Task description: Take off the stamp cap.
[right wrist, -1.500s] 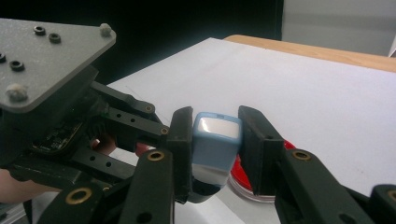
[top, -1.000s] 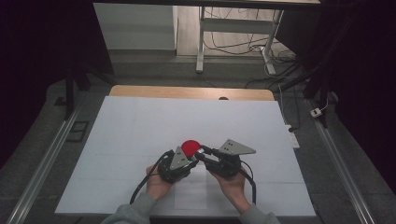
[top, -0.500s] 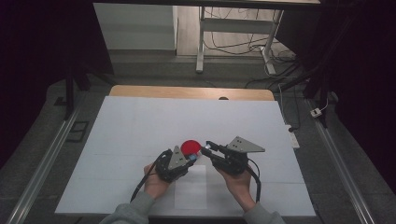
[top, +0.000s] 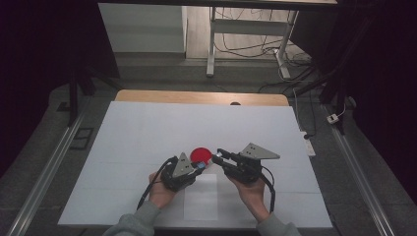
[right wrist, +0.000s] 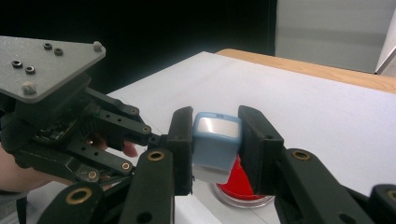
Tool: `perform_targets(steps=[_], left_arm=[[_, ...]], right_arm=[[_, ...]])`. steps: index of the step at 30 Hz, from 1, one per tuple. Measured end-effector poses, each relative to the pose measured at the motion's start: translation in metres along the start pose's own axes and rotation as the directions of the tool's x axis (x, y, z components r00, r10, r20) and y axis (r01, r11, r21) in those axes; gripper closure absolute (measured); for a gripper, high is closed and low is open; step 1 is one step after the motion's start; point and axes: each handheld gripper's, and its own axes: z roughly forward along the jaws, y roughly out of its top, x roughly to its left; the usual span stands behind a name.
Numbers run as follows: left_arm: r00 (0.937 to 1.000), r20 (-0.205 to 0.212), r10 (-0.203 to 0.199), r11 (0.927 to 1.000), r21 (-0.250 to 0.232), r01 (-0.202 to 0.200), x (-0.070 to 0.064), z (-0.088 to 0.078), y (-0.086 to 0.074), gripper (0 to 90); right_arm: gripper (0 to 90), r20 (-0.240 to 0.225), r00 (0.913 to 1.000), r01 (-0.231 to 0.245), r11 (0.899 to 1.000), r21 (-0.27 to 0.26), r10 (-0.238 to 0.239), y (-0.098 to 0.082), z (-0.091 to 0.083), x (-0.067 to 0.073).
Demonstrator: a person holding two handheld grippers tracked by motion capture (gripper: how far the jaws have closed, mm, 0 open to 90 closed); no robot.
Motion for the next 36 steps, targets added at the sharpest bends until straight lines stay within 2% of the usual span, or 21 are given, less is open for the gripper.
perform_targets(steps=[9,13,21,28,36], left_arm=[[1.0000,0.009,0.002,1.0000,0.005,-0.002,0.003,-0.005,-0.001,74.7],[0.9999,0.009,-0.009,1.0000,0.001,0.009,0.006,-0.012,-0.002,74.7],[0.9986,0.000,-0.053,0.9985,-0.016,0.053,0.015,-0.031,-0.010,74.6],[0.9975,-0.006,-0.070,0.9974,-0.018,0.070,0.023,-0.051,-0.020,74.6],[0.9937,-0.030,-0.108,0.9941,-0.013,0.107,0.031,-0.078,-0.041,74.6]], right_arm=[[66.7,0.001,1.0000,-0.009,1.000,0.001,0.009,-0.001,-0.001,-0.002],[66.7,0.001,1.0000,-0.008,1.000,0.001,0.008,-0.001,-0.001,-0.002],[66.7,0.008,1.0000,-0.005,1.000,-0.002,0.005,-0.001,-0.002,-0.004],[66.7,0.018,0.9998,0.000,1.000,-0.002,0.000,0.000,-0.005,-0.008],[66.7,0.019,0.9998,0.010,1.000,0.006,-0.011,-0.001,-0.005,-0.009]])
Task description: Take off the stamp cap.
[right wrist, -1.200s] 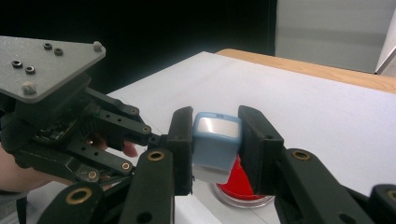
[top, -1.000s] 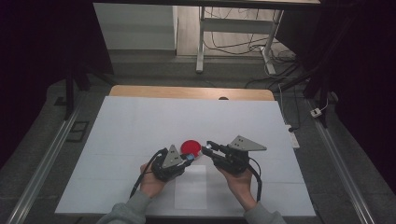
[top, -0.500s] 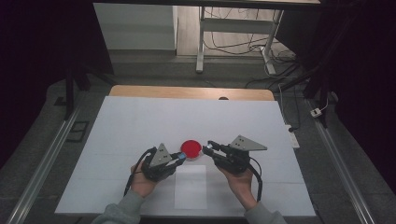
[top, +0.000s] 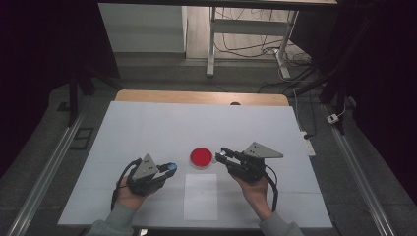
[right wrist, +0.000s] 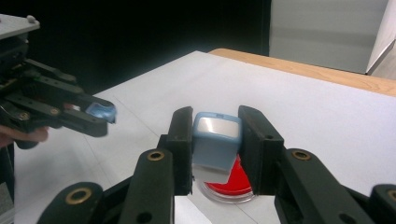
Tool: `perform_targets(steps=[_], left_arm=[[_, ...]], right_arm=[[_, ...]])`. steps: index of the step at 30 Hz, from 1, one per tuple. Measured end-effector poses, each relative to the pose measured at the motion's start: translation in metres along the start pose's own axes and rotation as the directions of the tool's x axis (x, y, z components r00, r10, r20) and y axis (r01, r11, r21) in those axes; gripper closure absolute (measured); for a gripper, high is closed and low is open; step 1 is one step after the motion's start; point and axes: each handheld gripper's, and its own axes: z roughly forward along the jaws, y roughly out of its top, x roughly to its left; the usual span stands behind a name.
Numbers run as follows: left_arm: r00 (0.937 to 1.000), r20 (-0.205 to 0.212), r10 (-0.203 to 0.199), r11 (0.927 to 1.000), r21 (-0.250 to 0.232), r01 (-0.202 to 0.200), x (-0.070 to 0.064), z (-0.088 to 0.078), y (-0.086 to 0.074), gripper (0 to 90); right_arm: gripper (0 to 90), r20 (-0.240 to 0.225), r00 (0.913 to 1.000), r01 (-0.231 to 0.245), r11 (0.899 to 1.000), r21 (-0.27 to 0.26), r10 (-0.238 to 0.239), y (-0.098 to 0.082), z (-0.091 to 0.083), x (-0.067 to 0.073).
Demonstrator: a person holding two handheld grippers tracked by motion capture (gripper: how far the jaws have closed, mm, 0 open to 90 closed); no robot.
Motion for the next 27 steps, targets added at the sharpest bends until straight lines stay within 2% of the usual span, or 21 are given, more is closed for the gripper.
perform_targets(steps=[6,20,24,27], left_arm=[[0.9986,-0.026,-0.046,0.9989,-0.001,0.046,0.011,-0.012,-0.010,74.6],[0.9959,-0.033,-0.085,0.9964,0.003,0.085,0.016,-0.036,-0.031,74.5],[0.9942,-0.035,-0.102,0.9948,0.005,0.102,0.019,-0.039,-0.035,74.5],[0.9942,-0.039,-0.100,0.9949,0.012,0.100,0.020,-0.040,-0.038,74.5]], right_arm=[[66.7,-0.009,0.9999,0.012,1.000,0.007,-0.012,0.000,0.000,-0.001],[66.6,-0.025,0.9996,0.011,1.000,0.008,-0.011,0.000,-0.004,-0.007],[66.6,-0.023,0.9996,0.014,1.000,0.002,-0.014,0.001,-0.006,-0.009],[66.6,-0.033,0.9993,0.015,1.000,-0.002,-0.015,0.001,-0.007,-0.009]])
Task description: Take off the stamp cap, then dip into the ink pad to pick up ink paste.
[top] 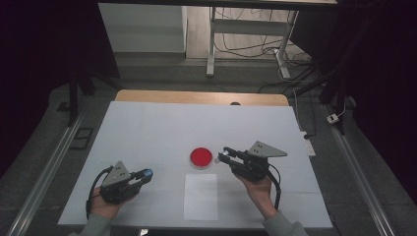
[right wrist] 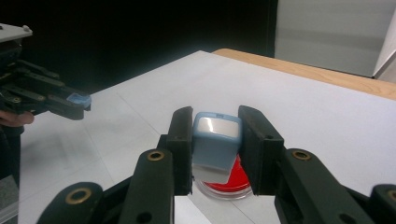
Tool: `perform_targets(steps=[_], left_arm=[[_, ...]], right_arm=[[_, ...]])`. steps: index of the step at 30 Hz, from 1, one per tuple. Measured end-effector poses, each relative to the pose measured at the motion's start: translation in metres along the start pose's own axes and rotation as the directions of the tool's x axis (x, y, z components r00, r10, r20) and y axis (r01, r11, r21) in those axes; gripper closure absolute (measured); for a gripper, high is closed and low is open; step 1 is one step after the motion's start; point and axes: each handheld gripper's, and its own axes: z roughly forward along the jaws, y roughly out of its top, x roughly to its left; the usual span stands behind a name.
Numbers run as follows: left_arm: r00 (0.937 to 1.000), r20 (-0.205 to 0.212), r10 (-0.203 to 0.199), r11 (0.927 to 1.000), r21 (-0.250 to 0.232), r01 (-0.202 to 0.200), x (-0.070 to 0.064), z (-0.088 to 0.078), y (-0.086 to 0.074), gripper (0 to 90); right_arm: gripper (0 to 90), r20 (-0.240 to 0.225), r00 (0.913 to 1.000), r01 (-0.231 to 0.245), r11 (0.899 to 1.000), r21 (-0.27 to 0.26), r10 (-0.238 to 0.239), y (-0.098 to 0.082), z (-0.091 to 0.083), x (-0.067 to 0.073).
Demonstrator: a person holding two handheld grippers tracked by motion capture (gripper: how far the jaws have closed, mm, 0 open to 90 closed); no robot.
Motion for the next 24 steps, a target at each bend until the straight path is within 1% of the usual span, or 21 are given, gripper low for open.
perform_targets(steps=[16,20,24], left_arm=[[1.0000,-0.001,-0.009,1.0000,0.003,0.009,0.0031,-0.0001,-0.0021,74.5],[1.0000,-0.003,-0.008,1.0000,-0.001,0.008,0.0030,-0.0010,-0.0014,74.5],[1.0000,0.003,-0.005,1.0000,0.004,0.005,0.0029,0.0008,-0.0015,74.5]], right_arm=[[66.6,-0.002,0.9999,0.013,1.000,0.002,-0.013,0.0015,0.0019,0.0014],[66.6,-0.006,0.9998,0.020,1.000,0.001,-0.020,0.0033,0.0033,0.0028],[66.7,-0.007,0.9997,0.024,1.000,0.002,-0.024,0.0046,0.0048,0.0036]])
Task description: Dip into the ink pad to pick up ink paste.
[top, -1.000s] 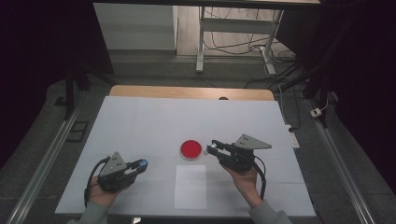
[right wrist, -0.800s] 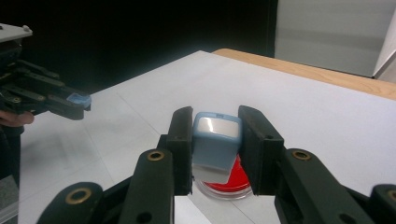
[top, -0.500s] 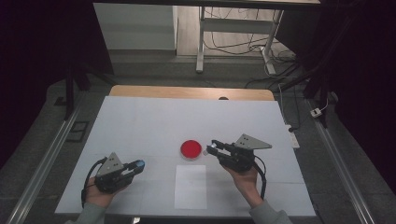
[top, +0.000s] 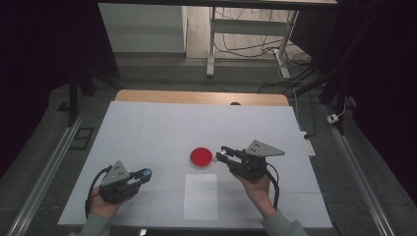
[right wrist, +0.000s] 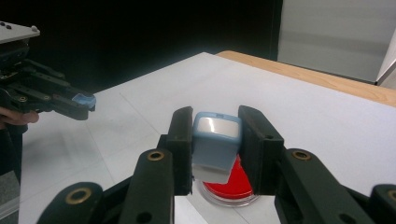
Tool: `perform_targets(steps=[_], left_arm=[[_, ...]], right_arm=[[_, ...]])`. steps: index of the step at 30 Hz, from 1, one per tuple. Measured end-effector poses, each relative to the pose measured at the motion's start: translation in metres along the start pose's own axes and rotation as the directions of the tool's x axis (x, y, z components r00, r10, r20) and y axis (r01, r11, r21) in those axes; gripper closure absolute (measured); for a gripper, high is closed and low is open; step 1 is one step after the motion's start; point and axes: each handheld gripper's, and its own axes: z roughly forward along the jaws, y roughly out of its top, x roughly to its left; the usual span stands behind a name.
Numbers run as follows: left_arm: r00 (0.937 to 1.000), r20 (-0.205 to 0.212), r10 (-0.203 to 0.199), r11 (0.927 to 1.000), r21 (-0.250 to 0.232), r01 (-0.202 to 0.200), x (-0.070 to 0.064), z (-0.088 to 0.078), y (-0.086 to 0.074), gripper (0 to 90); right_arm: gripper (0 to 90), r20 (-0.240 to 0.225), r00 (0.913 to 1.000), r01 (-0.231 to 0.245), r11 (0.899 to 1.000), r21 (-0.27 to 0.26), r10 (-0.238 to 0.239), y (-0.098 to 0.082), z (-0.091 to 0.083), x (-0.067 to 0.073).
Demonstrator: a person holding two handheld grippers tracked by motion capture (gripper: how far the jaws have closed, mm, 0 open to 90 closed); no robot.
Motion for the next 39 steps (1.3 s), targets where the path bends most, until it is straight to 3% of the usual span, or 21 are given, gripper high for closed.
perform_targets(steps=[33,39], left_arm=[[0.9999,0.014,0.002,1.0000,0.005,-0.002,-0.001,0.004,0.002,74.5],[0.9998,0.018,0.007,0.9999,0.007,-0.007,-0.001,0.005,0.003,74.5]], right_arm=[[66.6,0.003,0.9984,0.056,0.997,0.060,-0.056,0.011,0.029,0.000],[66.6,0.025,0.9977,0.061,0.997,0.057,-0.062,0.012,0.033,-0.001]])
